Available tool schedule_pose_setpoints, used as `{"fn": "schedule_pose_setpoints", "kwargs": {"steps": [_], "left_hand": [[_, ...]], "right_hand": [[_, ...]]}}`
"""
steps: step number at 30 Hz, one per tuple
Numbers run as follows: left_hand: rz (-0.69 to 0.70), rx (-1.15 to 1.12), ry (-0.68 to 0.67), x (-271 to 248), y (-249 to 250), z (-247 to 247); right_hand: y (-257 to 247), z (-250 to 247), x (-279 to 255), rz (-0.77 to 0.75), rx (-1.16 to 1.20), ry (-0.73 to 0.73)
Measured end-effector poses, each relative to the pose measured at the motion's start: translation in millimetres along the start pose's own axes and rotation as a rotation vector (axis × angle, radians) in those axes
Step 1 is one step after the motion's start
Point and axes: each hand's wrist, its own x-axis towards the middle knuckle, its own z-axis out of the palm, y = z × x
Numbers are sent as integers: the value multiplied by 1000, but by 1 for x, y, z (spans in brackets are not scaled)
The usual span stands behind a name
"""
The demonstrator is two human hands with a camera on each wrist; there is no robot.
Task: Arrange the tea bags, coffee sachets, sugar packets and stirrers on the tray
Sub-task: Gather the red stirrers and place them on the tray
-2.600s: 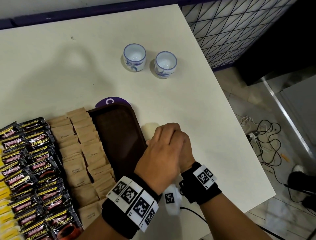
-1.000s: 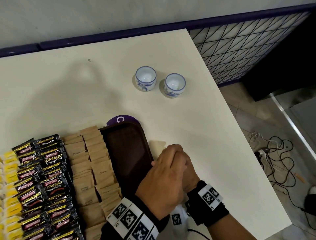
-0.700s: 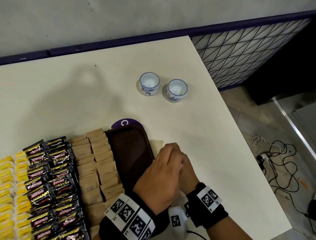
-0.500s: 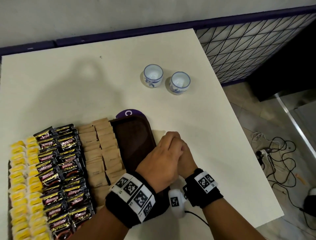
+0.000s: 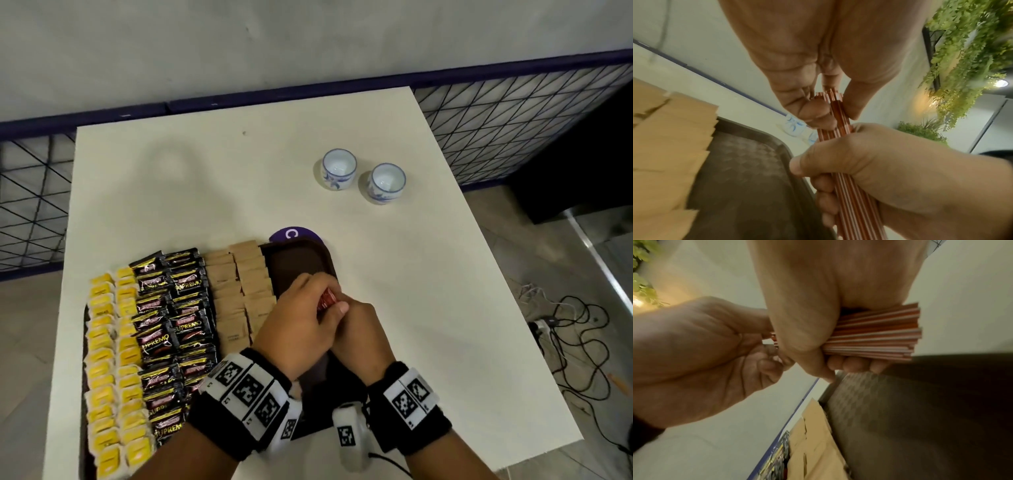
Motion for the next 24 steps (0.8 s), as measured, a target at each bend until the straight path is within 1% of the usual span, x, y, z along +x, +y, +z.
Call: {"fn": "schedule_pose_setpoints", "kwargs": {"steps": [1, 3, 5, 7, 9, 12, 16, 18, 20, 22, 23, 24], "left_hand": [[-24, 9, -12, 0, -6, -5], [-67, 20, -52, -1, -18, -12], [-98, 18, -95, -3, -26, -16], [-113, 17, -146, -6, -29, -23], [-119, 15, -150, -12, -32, -37], [-196, -11, -38, -31, -52, -82], [-411, 30, 283, -70, -103, -155], [-536, 83, 389, -98, -145, -186], [-684, 100, 433, -131, -201, -205], [-800, 52, 464, -164, -264, -208], [-834, 33, 473, -180, -299, -202], [-860, 24, 475, -193, -320, -195]], "right_hand": [[-4, 5, -2, -13, -3, 3], [-9, 18, -5, 10, -37, 3], [-14, 27, -10, 34, 1, 4], [-17, 32, -16, 41, 19, 26], [-21, 37, -17, 85, 3, 58], [-29, 40, -6, 185, -97, 134], [-40, 35, 16, 288, -248, 164], [-46, 36, 25, 315, -275, 168], [-53, 41, 32, 333, -299, 167], [-57, 46, 36, 361, -309, 164], [-58, 48, 37, 378, -310, 166], [-58, 48, 37, 393, -312, 167]]}}
